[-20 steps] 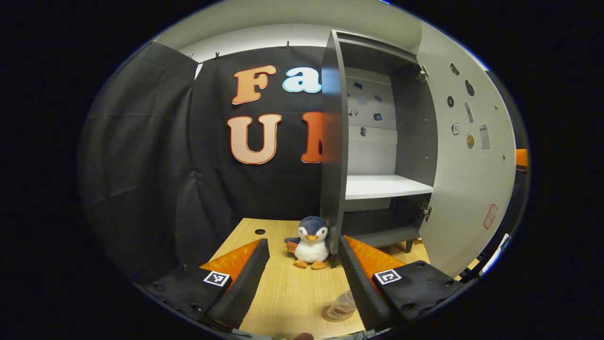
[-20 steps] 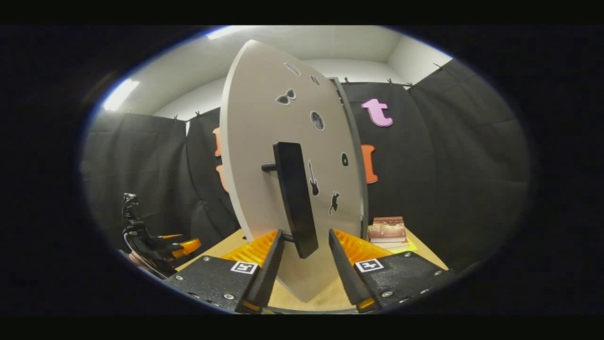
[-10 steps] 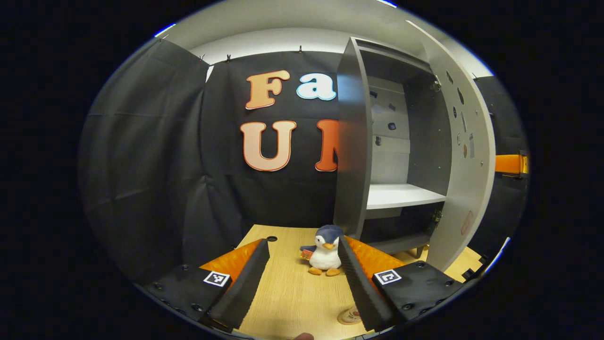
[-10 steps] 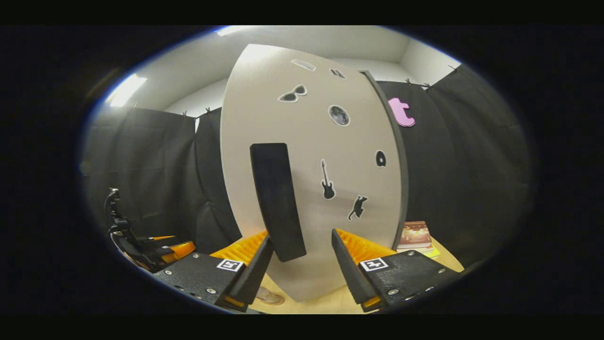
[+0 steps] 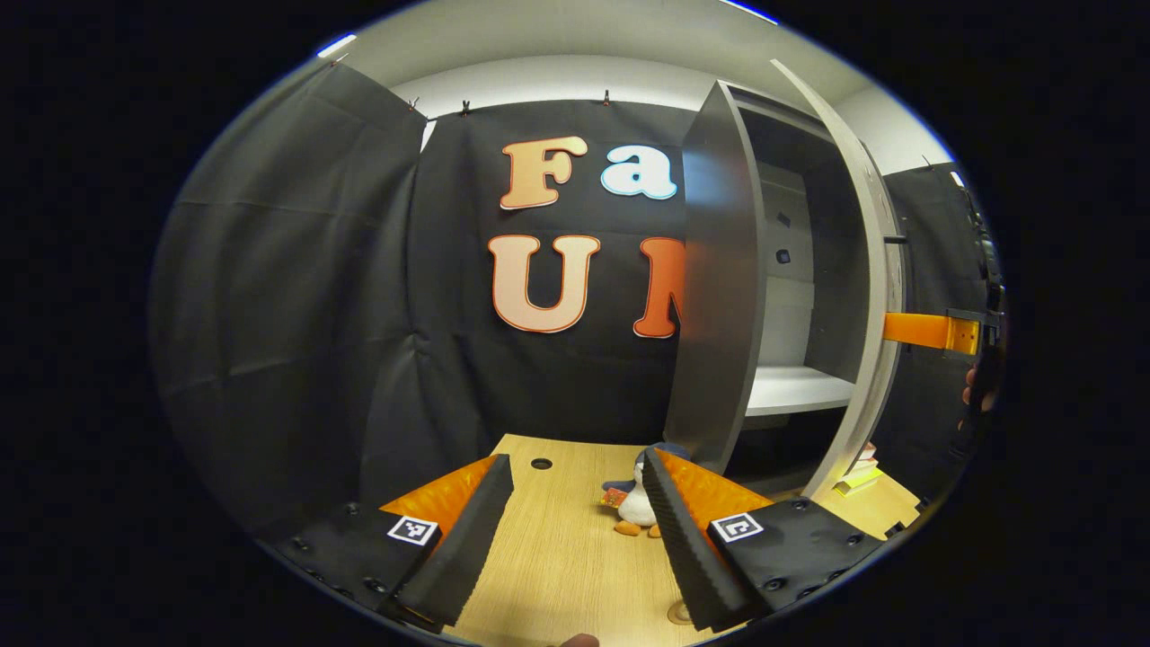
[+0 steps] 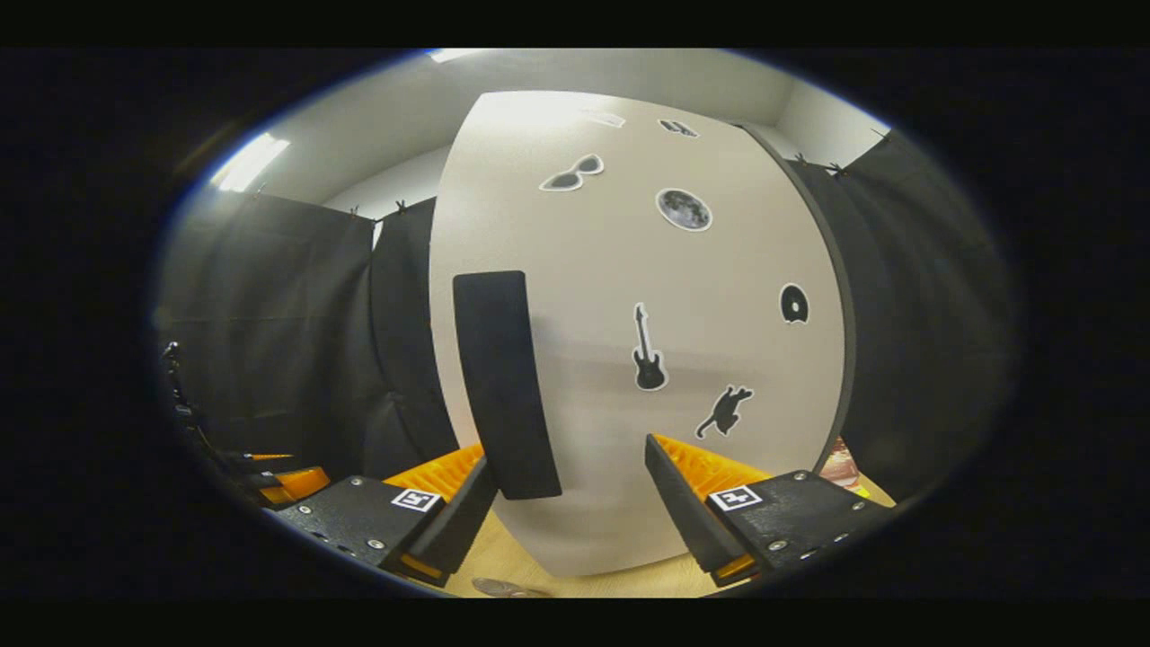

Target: Open the cabinet door with the right hand, grasp the bottle in the cabinet with the left hand and place it on the coaster, then close the cabinet door with the right hand.

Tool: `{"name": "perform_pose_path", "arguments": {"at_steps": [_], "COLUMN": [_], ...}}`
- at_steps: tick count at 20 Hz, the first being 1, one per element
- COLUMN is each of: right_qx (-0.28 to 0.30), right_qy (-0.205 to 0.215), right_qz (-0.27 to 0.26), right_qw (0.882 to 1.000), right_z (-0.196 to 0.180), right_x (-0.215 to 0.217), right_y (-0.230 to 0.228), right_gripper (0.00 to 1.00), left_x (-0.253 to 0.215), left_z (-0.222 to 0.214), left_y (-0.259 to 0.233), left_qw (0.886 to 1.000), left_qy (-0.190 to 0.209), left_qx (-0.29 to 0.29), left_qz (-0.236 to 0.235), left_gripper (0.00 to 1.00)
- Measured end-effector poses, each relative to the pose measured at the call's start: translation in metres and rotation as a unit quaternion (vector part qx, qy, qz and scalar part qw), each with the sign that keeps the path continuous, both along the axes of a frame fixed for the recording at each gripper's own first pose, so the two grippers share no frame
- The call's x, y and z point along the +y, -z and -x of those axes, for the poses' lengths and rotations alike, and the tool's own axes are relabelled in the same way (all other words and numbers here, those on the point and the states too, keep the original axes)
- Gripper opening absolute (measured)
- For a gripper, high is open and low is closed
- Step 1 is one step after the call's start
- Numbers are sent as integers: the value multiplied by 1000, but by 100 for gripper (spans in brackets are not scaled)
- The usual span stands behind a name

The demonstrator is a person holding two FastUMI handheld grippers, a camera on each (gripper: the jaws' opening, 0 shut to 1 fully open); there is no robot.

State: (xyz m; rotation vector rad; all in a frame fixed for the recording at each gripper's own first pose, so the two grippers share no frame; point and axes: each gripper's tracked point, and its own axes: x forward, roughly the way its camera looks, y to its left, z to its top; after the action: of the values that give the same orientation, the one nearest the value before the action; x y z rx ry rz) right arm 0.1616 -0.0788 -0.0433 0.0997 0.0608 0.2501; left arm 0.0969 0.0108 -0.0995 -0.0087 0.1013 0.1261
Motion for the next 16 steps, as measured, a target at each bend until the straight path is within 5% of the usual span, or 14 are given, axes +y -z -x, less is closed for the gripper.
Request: {"name": "perform_pose_path", "arguments": {"at_steps": [9,16], "right_qx": [8,-9], "right_qy": [34,77], "right_qz": [-36,-7], "right_qw": [999,997], "right_z": [-28,-36], "right_x": [24,26], "right_y": [6,5], "right_gripper": [94,95], "left_x": [11,8], "left_z": [-29,-65], "left_y": [13,16], "left_qw": [999,997], "left_qy": [33,66], "left_qx": [9,8], "left_qz": [18,30], "left_gripper": [95,95]}}
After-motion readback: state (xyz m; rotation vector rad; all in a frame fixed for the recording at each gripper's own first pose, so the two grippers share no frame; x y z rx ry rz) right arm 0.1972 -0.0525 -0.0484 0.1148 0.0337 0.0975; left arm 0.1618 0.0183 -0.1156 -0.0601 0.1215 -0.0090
